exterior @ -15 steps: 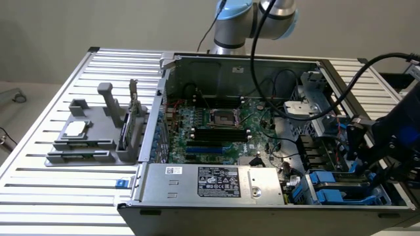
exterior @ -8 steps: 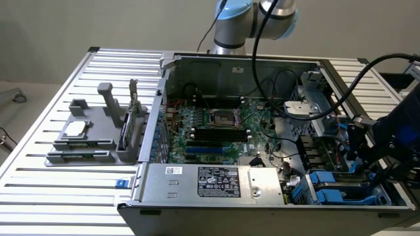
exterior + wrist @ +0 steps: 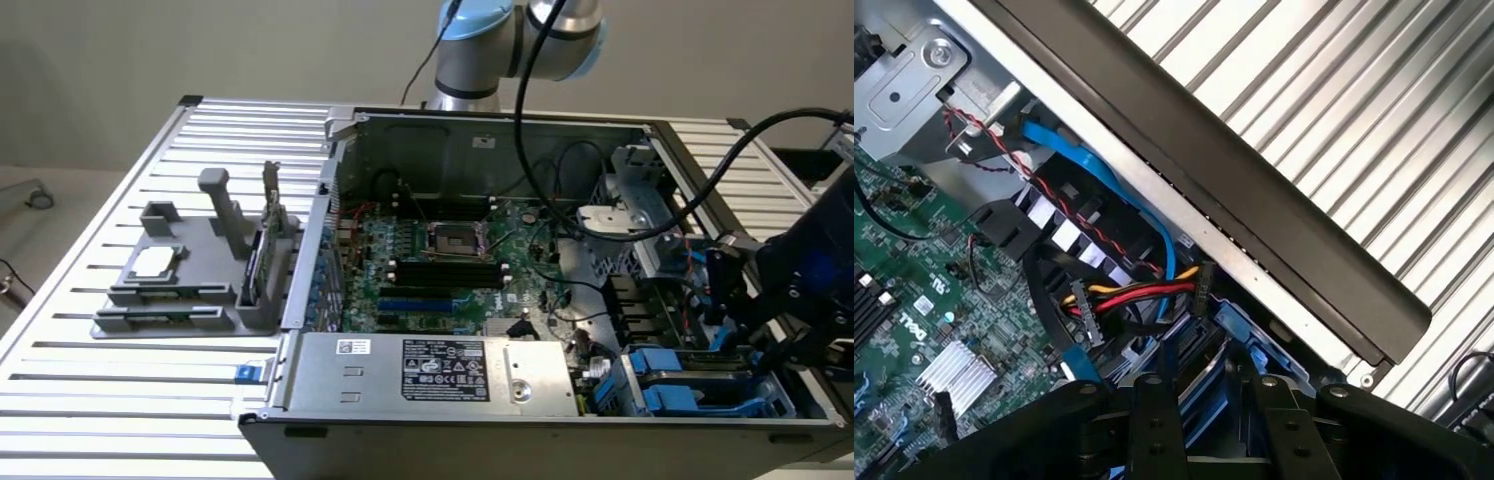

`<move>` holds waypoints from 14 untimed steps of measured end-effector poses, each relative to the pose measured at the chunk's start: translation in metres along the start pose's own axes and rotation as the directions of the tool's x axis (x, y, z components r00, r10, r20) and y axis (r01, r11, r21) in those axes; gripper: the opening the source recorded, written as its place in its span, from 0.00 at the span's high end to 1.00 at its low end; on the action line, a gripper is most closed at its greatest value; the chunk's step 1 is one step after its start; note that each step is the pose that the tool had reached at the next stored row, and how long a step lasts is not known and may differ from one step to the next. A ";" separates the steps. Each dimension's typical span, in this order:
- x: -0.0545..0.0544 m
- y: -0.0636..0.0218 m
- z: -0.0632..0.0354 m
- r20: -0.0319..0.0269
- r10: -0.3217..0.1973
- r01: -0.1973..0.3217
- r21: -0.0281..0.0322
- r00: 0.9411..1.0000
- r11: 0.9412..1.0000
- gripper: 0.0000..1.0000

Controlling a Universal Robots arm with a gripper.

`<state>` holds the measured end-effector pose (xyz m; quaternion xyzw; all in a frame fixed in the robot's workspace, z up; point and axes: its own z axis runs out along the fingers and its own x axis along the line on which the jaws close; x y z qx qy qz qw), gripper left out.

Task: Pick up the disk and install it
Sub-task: 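Insert the first disk wire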

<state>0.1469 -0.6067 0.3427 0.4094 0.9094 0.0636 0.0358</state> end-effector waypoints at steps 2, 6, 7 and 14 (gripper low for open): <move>0.001 0.0009 0.0003 0.000 0.008 -0.008 0.001 1.000 1.000 0.67; 0.002 0.0028 0.0008 0.000 0.020 -0.020 0.003 1.000 1.000 0.67; 0.002 0.0034 0.0010 0.000 0.023 -0.023 0.004 1.000 1.000 0.67; 0.003 0.0081 0.0028 0.000 0.040 -0.040 0.006 0.999 0.999 0.67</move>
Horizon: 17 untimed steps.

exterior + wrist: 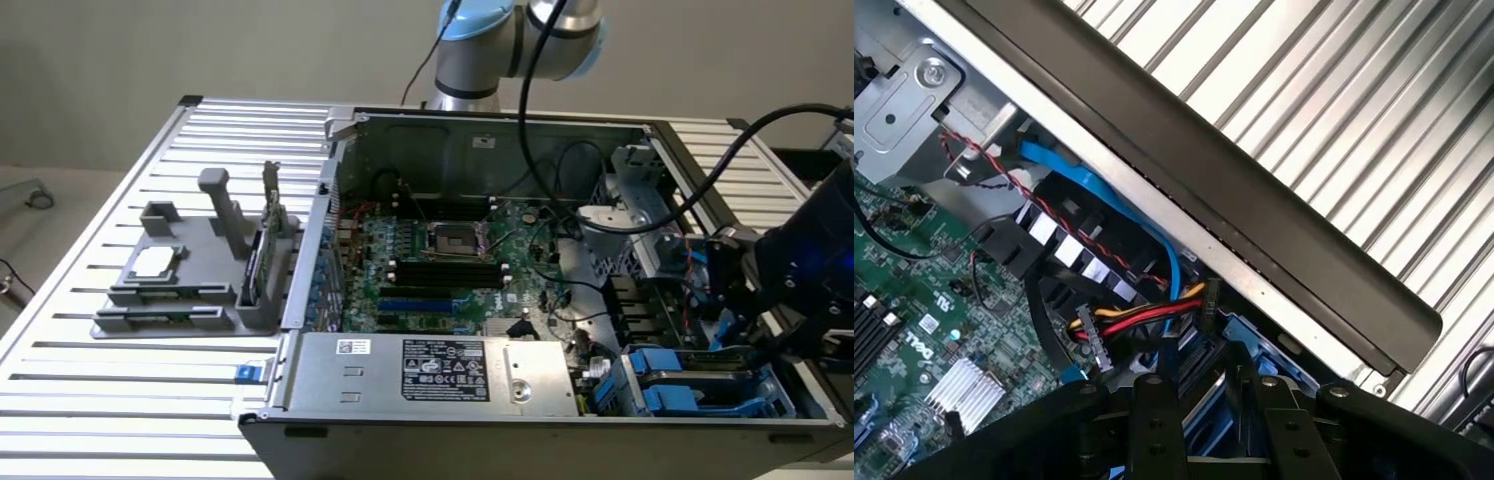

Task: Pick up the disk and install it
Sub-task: 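Insert the first disk wire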

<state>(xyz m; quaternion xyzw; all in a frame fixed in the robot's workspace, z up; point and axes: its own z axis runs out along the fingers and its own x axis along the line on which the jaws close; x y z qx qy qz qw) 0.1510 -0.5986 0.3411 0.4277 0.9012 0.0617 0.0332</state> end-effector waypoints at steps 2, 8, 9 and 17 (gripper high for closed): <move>0.000 0.0015 0.0007 0.000 0.004 -0.004 0.000 1.000 1.000 0.67; 0.001 0.0051 0.0023 -0.001 0.020 -0.020 0.002 1.000 1.000 0.67; 0.002 0.0056 0.0024 -0.001 0.022 -0.022 0.003 1.000 1.000 0.67; 0.002 0.0130 0.0046 -0.007 0.043 -0.042 0.014 0.999 0.999 0.67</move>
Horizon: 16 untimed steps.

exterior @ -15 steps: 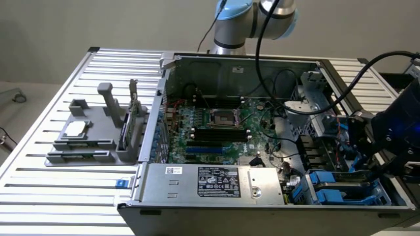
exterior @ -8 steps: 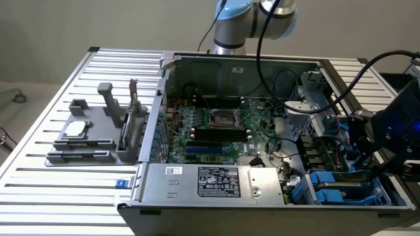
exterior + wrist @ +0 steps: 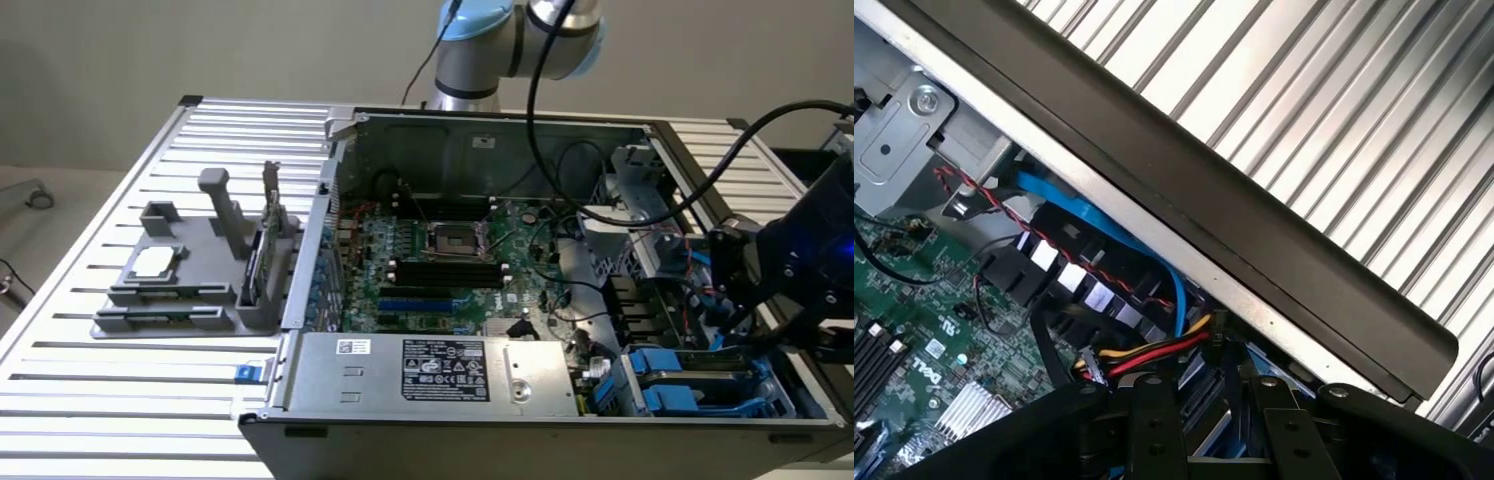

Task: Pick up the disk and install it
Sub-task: 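Insert the first disk wire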

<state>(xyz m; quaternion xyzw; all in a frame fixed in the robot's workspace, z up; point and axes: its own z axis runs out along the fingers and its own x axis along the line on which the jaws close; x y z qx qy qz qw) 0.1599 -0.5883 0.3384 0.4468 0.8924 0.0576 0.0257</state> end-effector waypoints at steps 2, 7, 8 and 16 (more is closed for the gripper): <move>0.000 0.0003 0.0001 -0.004 0.005 -0.005 0.006 1.000 1.000 0.67; -0.002 0.0023 0.0014 -0.014 0.011 -0.011 0.020 1.000 1.000 0.67; -0.002 0.0029 0.0015 -0.015 0.012 -0.011 0.021 1.000 1.000 0.67; -0.003 0.0042 0.0018 -0.021 0.023 -0.022 0.031 1.000 0.999 0.67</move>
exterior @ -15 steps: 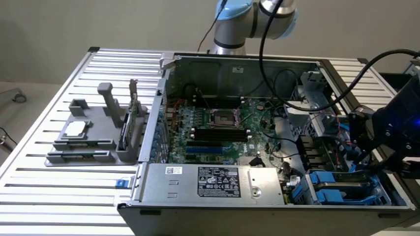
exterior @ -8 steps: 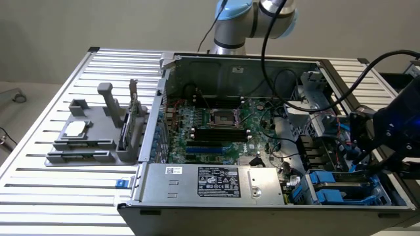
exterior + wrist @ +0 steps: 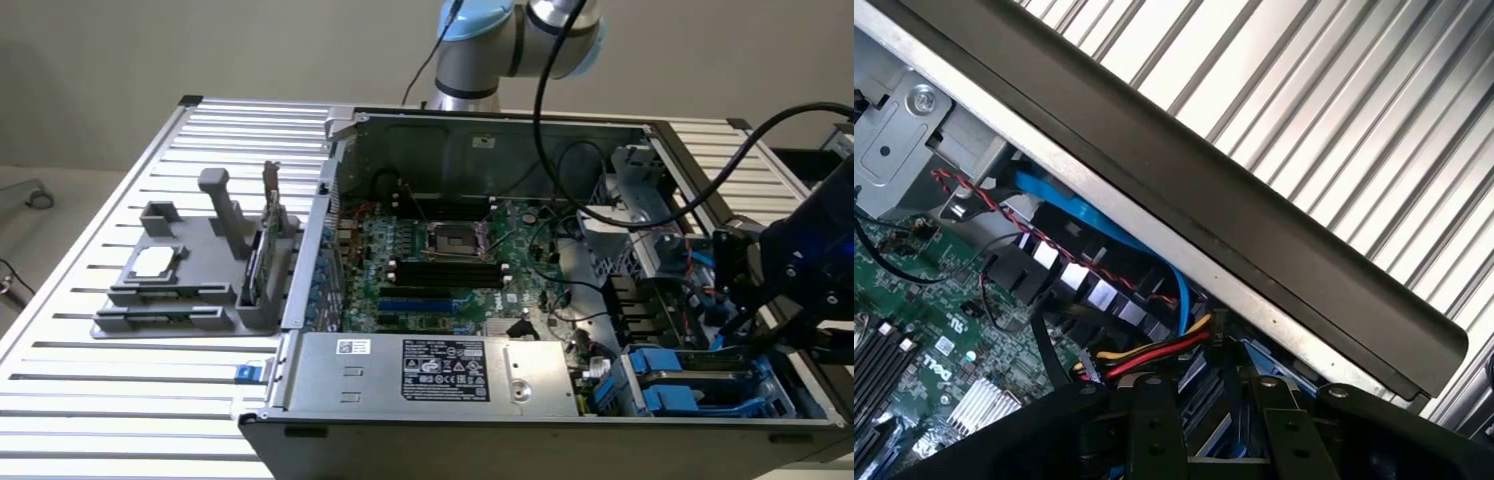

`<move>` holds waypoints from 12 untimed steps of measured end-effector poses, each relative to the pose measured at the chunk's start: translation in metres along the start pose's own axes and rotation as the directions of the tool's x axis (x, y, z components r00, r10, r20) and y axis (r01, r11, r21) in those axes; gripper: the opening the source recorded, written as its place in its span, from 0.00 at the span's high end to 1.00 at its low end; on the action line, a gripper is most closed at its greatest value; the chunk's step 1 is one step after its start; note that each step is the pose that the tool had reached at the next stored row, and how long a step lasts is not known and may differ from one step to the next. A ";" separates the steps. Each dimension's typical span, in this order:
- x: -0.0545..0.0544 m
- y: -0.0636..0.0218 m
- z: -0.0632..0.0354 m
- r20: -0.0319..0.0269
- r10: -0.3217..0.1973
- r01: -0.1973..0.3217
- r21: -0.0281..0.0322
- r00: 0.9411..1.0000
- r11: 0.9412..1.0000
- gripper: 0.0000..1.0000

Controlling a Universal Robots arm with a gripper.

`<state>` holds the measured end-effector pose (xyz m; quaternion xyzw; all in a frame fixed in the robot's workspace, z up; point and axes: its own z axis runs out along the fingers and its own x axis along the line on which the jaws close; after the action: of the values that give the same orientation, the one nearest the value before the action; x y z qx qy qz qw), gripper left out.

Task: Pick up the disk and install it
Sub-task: 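Insert the first disk wire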

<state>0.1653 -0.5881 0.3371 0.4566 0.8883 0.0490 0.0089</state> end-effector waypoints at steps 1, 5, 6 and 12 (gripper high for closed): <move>0.000 0.0000 0.0001 -0.001 0.002 -0.002 0.002 1.000 1.000 0.69; 0.000 0.0002 0.0000 -0.008 0.008 -0.008 0.012 1.000 1.000 0.77; 0.000 0.0002 0.0000 -0.010 0.010 -0.009 0.015 1.000 1.000 0.77; 0.000 0.0002 -0.0001 -0.019 0.027 -0.026 0.029 0.999 0.999 0.84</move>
<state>0.1655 -0.5881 0.3373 0.4679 0.8828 0.0406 -0.0068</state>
